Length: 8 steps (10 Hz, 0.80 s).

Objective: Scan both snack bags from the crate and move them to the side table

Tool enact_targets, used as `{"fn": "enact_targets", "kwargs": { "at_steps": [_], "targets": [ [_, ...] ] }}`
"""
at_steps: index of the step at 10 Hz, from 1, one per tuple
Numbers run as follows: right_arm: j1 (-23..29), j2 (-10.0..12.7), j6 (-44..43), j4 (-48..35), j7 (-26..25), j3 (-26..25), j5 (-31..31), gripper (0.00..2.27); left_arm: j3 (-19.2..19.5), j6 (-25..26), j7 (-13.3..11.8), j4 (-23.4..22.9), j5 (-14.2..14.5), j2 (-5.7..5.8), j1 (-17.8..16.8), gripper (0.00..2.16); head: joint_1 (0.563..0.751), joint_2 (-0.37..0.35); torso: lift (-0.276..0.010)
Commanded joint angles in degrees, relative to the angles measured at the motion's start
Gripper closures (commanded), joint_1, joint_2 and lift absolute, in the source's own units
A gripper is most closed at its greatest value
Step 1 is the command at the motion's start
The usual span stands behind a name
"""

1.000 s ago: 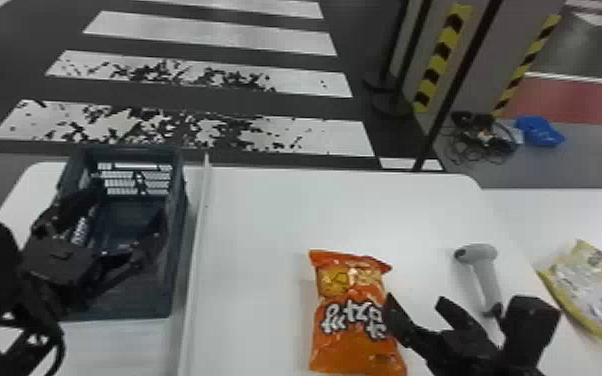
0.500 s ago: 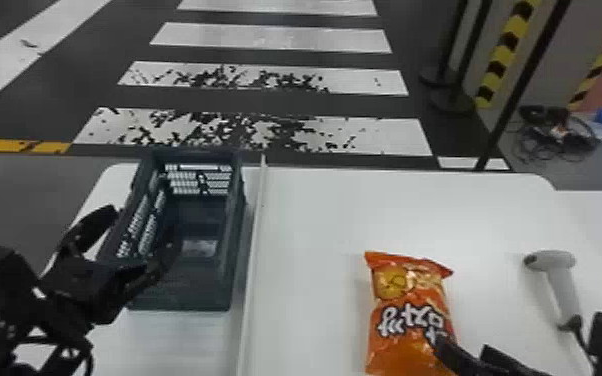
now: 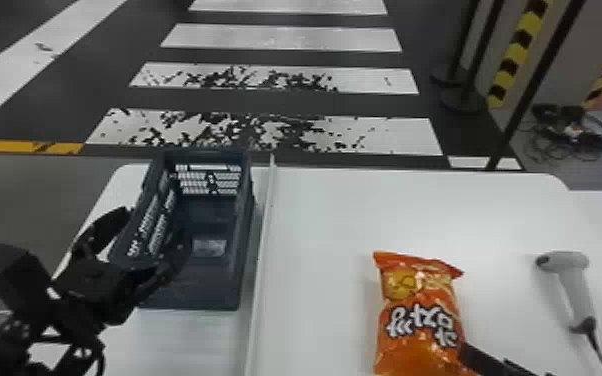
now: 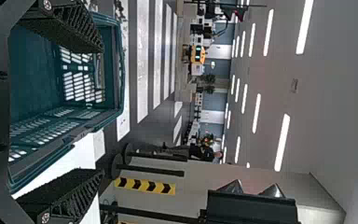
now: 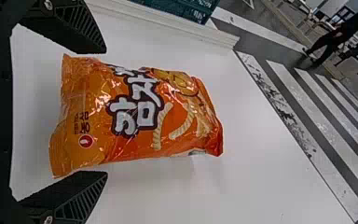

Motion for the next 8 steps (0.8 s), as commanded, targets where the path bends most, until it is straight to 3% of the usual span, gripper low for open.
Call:
{"fn": "enact_targets", "kwargs": {
  "at_steps": [1,8],
  "targets": [
    [-1.31,-0.32,0.13,3.14,0.76,-0.58,0.07,0.06,-0.05,0.17,0.01,0.13,0.00,-0.05,0.00,0.08,0.695,-0.008,-0.099],
    [-5.26,-1.46,-0.75,13.51,4.02,-0.14,0.87,0.09,-0.58,0.17,-0.43,1.54,-0.09,-0.22,-0.35,0.09,0.695,-0.023,-0.099]
  ]
}}
